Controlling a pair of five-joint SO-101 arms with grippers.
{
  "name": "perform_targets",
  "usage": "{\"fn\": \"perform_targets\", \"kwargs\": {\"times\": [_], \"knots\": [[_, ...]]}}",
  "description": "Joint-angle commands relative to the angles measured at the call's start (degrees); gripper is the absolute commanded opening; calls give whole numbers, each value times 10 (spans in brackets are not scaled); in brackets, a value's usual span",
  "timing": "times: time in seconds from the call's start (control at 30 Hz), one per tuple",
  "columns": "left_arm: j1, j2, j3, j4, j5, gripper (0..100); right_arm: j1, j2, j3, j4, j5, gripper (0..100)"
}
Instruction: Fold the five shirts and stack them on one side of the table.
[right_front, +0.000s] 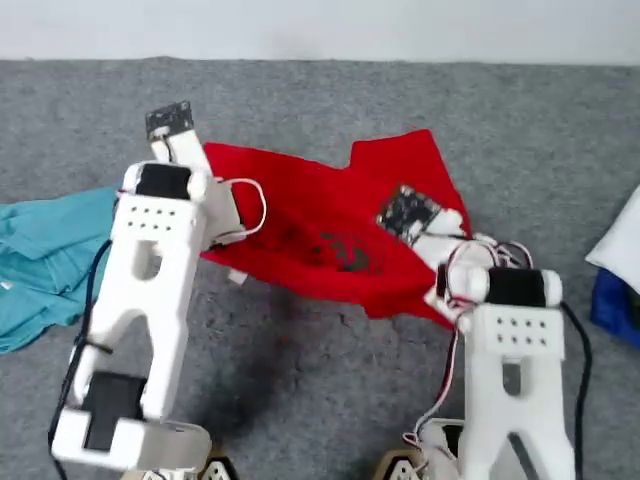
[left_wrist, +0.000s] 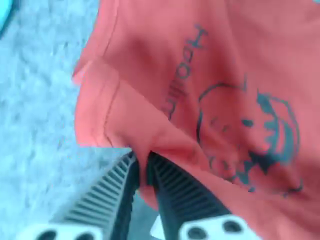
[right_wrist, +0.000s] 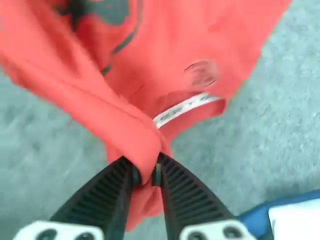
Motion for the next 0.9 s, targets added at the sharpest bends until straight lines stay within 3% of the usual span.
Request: {"fn": "perform_targets", "kwargs": {"times": [0.0, 0.1, 0.2, 0.33, 0.4, 0.5, 0.67, 0.87], "knots": [[1, 79, -96, -13, -6, 15, -1, 75, -37, -87, -25, 14], [1, 177, -208, -5, 23, 25, -1, 164, -79, -114, -50, 103], [1, 270, -352, 54, 55, 125, 4, 246, -153, -103, -97, 236], [-1, 382, -542, 142, 113, 334, 7, 339, -267, -43, -98, 252], [-11, 405, -583, 140, 127, 360, 7, 374, -324, 0, -98, 253], [-20, 406, -593, 140, 127, 329, 2, 411, -409, 110, -75, 253], [-33, 391, -586, 140, 115, 293, -44, 445, -442, 284, 69, 252], [-34, 316, -465, 140, 109, 290, -75, 467, -429, 339, 84, 252]]}}
